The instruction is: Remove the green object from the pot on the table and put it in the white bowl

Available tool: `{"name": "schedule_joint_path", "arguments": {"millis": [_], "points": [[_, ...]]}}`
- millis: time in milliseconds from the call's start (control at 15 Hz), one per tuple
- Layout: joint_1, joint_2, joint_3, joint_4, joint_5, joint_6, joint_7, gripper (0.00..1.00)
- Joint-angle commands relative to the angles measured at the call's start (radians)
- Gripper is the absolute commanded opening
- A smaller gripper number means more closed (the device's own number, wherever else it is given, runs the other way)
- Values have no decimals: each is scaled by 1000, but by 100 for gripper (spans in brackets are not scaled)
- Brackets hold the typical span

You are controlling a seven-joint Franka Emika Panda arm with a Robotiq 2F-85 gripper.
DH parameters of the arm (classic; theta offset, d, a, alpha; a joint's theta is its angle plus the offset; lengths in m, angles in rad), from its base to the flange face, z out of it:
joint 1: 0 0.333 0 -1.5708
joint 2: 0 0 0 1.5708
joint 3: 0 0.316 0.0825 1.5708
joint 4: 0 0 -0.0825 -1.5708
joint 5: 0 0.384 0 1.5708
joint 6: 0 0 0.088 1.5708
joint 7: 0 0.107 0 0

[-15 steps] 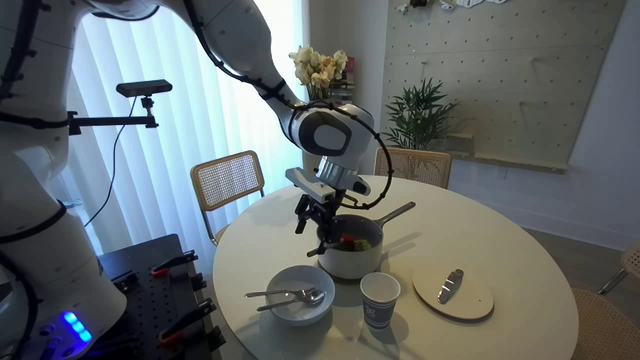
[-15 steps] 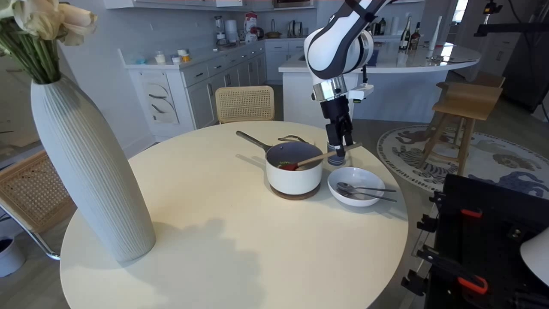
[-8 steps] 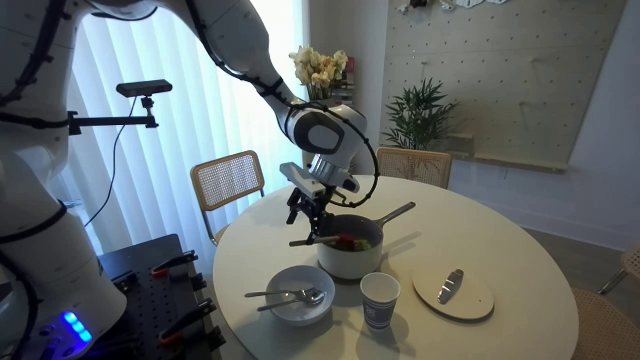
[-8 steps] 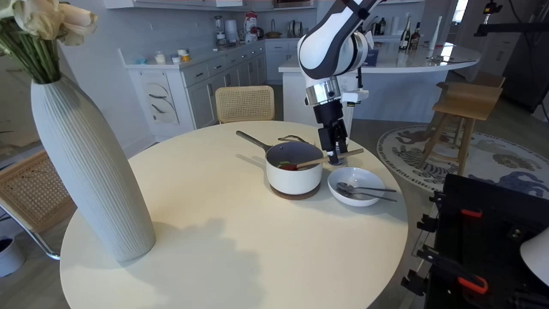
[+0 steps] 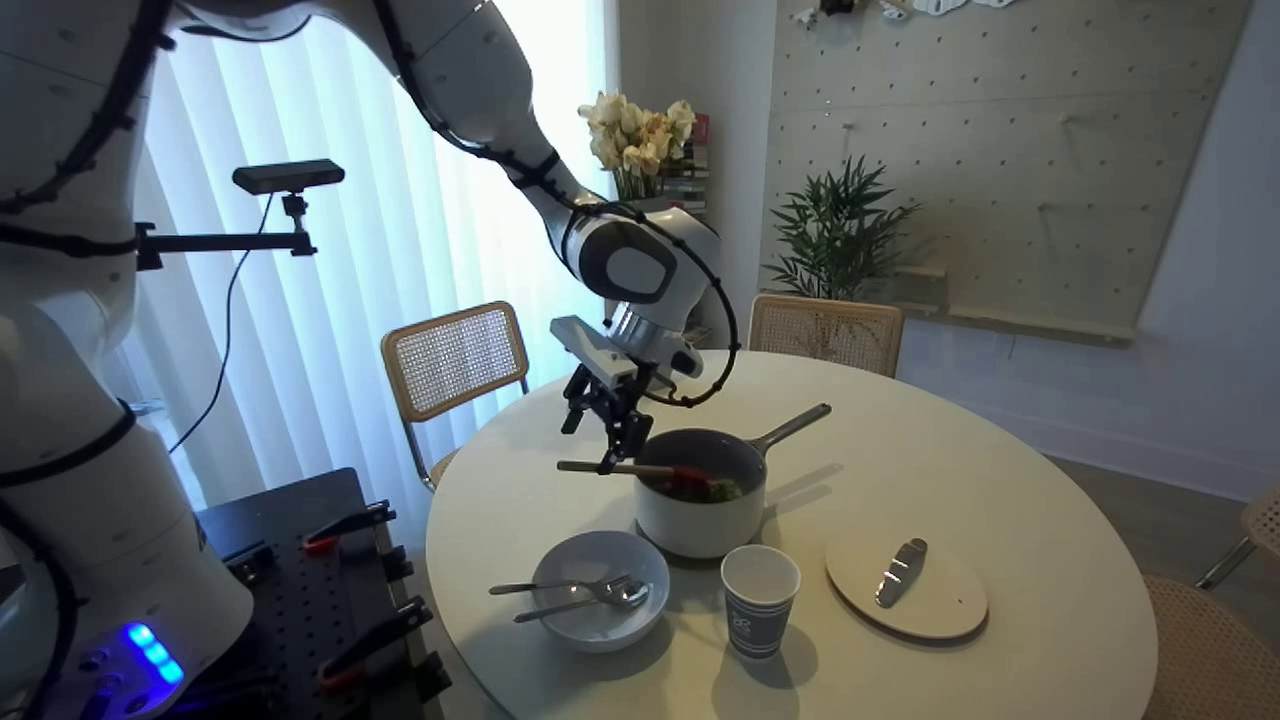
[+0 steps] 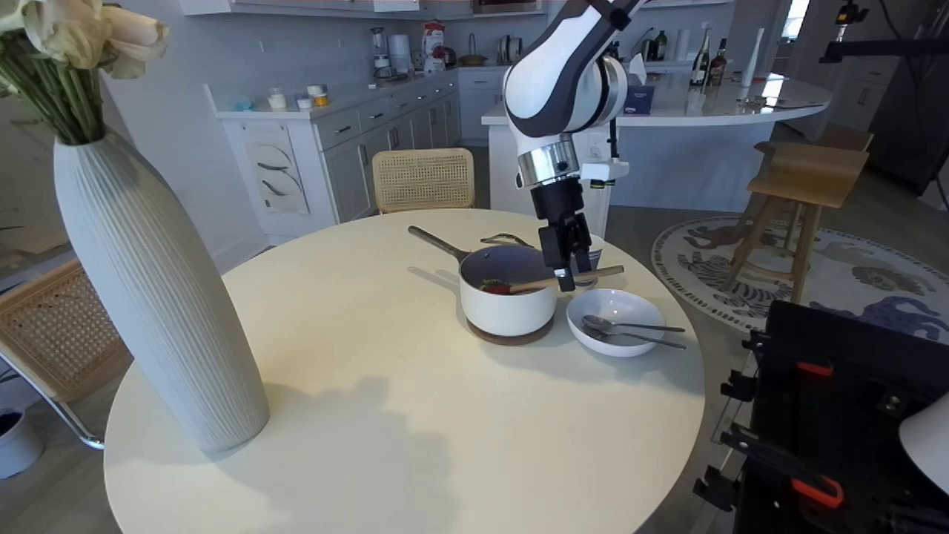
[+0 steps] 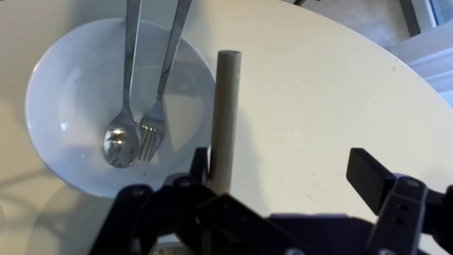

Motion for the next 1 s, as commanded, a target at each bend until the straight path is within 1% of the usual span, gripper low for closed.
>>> {"name": "schedule_joint_path", "arguments": {"millis": [0, 267, 600, 733, 933], "points": [[17, -39, -10, -18, -4, 19, 18, 100], [22, -58, -22, -11, -26, 51, 33, 100], [26, -90, -32, -13, -36, 142, 48, 100], [29, -92, -34, -22, -25, 223, 67, 100], [24, -73, -24, -38, 19, 411, 100, 100]]}}
